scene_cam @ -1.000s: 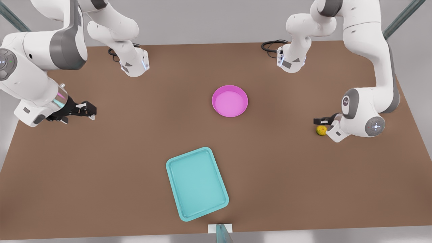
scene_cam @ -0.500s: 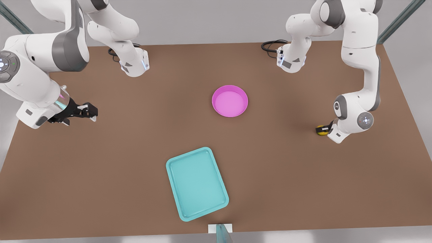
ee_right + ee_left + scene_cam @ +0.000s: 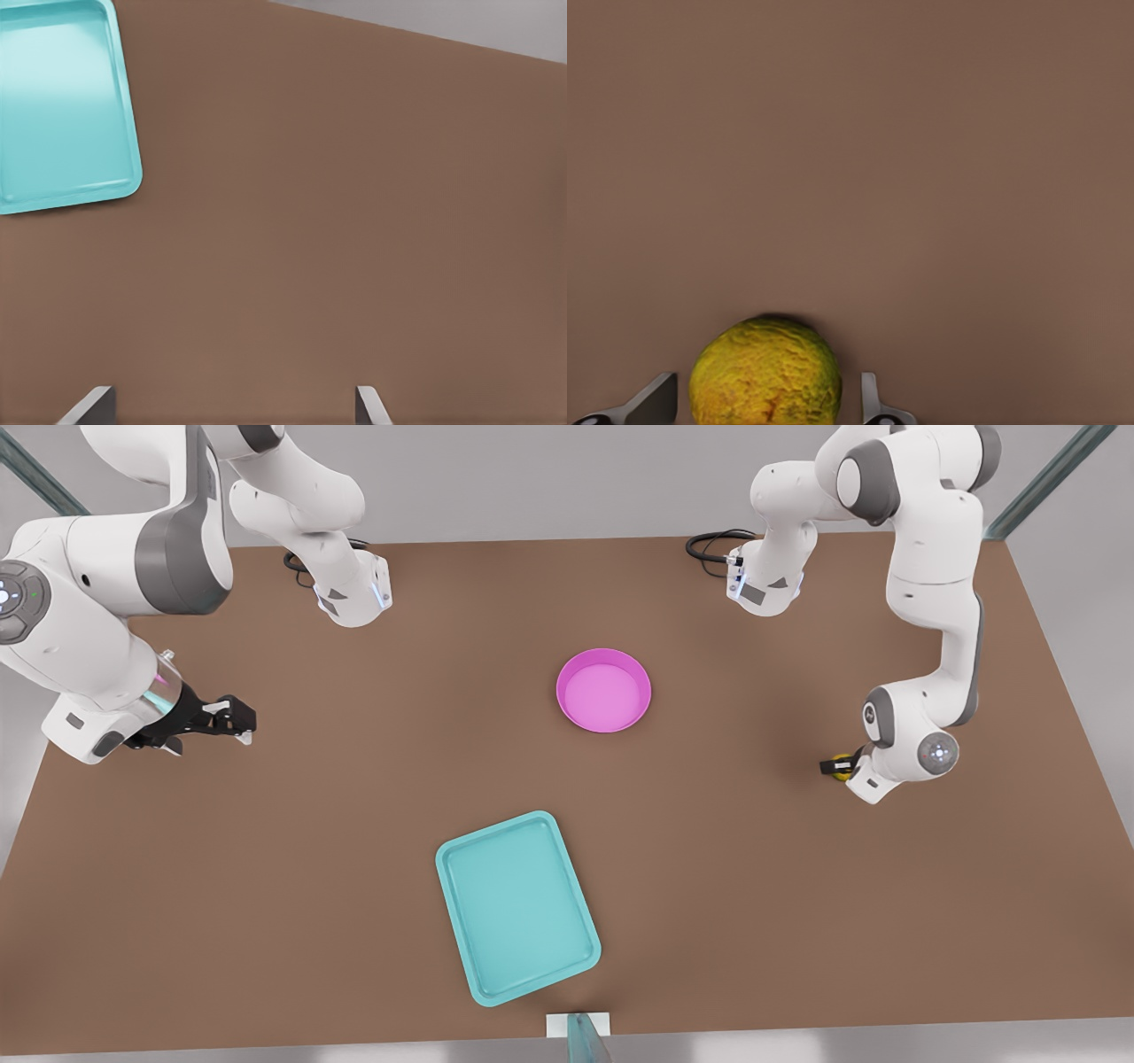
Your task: Place the orange on the plate with the left arm and the plate on the tray with the right arm
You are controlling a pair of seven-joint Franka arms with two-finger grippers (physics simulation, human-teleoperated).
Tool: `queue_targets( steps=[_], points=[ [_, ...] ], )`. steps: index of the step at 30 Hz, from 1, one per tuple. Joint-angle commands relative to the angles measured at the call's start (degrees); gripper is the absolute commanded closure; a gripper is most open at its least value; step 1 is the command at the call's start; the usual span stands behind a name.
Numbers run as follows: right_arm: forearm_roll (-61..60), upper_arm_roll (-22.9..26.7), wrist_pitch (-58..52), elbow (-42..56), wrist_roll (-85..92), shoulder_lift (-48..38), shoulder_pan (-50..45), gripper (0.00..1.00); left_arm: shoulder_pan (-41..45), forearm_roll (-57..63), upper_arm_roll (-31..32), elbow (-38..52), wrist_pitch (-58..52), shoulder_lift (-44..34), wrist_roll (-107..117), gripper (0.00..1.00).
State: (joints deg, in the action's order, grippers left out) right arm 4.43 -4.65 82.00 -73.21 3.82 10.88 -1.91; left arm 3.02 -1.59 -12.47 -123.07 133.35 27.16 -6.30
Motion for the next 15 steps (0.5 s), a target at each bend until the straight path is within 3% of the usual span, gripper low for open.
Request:
queue_targets(
  steps=[1, 5, 7, 15],
  points=[
    [-0.04, -0.01, -0.09, 0.00, 0.31, -0.07, -0.02, 0.00, -0.12, 0.10, -0.01, 0.02, 0.25, 0.44, -1.78, 0.00],
    [-0.04, -0.01, -0.08, 0.00, 0.48, -0.07, -0.02, 0.00, -0.30, 0.10, -0.01, 0.11, 0.33, 0.88, -1.78, 0.03],
    [0.05, -0.01, 0.00, 0.00, 0.57, -0.07, -0.02, 0.00, -0.39, 0.10, -0.01, 0.11, 0.33, 0.88, -1.87, 0.28],
    [0.05, -0.01, 0.00, 0.09, 0.57, -0.07, -0.11, 0.00, -0.30, 0.10, -0.01, 0.37, 0.16, -1.40, -1.96, 0.28]
  ],
)
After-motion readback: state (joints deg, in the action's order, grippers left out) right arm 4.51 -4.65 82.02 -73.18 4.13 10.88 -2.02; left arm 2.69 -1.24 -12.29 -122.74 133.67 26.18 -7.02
